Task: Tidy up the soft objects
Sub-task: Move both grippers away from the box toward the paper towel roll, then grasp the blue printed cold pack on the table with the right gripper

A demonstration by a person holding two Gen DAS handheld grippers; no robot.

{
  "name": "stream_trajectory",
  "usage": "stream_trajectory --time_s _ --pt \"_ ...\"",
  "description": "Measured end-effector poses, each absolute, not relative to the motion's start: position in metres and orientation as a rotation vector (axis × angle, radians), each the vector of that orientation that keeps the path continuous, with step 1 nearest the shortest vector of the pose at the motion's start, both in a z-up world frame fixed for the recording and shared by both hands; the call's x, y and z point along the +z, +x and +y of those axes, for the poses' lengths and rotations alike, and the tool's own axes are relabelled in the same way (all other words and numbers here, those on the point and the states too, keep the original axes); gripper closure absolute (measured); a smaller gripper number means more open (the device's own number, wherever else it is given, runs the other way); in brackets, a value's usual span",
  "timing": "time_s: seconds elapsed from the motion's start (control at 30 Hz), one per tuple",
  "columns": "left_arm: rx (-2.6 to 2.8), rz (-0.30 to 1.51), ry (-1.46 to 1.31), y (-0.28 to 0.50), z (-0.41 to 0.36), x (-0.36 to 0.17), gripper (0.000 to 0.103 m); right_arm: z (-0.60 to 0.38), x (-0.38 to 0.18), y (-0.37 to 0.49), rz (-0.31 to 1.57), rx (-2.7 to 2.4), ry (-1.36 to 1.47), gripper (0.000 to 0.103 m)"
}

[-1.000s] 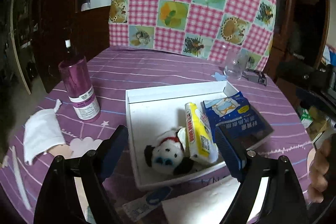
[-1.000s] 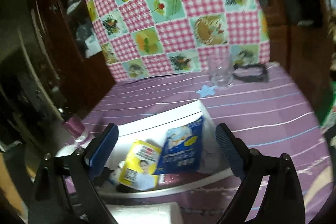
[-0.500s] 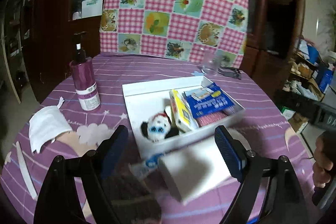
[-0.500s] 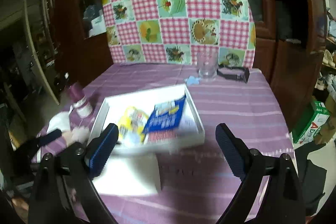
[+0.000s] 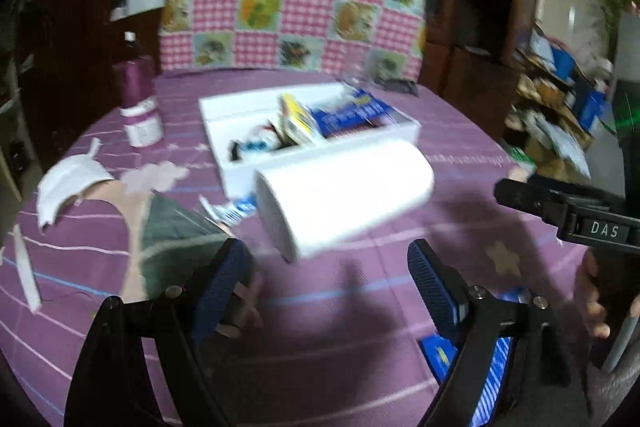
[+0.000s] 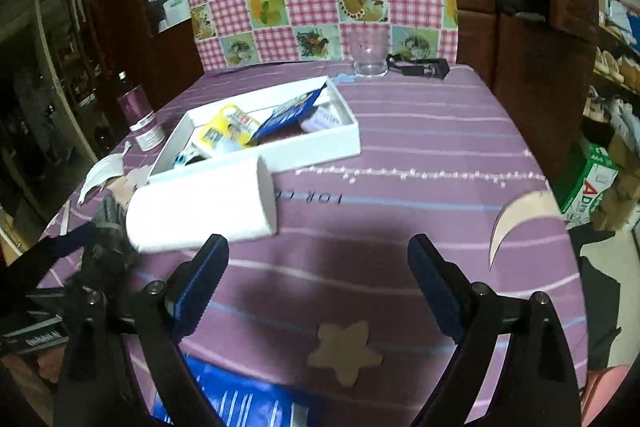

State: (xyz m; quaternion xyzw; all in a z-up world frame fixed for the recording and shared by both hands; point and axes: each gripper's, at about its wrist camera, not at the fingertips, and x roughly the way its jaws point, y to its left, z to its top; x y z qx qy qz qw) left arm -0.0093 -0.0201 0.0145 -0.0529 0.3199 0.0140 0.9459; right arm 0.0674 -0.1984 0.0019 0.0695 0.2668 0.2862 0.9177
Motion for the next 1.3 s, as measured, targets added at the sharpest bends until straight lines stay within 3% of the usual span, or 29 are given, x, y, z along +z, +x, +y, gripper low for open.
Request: stream_trajectory --time_s 0.33,0.6,0.77,0.83,1.0,1.07,1.13,1.3 --pt "0.026 0.866 -0.152 0.011 -0.019 -0.018 0.031 -0.176 -0.025 0.075 0.715 0.548 0.040 0.012" --pt "0.024 0.899 -0.072 0.015 -0.033 -0.022 0.019 -0.160 -0.035 0.076 0.803 0.568 -0.035 0.009" --pt "0.018 0.896 -0.080 0.015 -0.031 -0.021 0.019 -0.155 -0.037 0.072 0.802 0.562 -0.080 0.007" --pt "0.026 0.883 -0.106 0.012 -0.026 -0.019 0.025 -0.159 -0.035 0.071 0.784 0.541 -0.060 0.009" --pt "0.015 0.857 -0.164 0.008 -0.018 -0.015 0.075 -0.178 -0.022 0.065 0.724 0.516 0.009 0.011" --pt "-0.009 0.854 -0.173 0.008 -0.019 -0.015 0.085 -0.183 -0.021 0.064 0.739 0.524 0.029 0.019" --pt "-0.029 0.833 -0.162 0.005 -0.022 -0.012 0.087 -0.185 -0.023 0.064 0.765 0.494 0.023 0.033" --pt "-0.081 0.795 -0.139 -0.004 -0.032 -0.005 0.087 -0.189 -0.029 0.052 0.793 0.447 0.007 0.039"
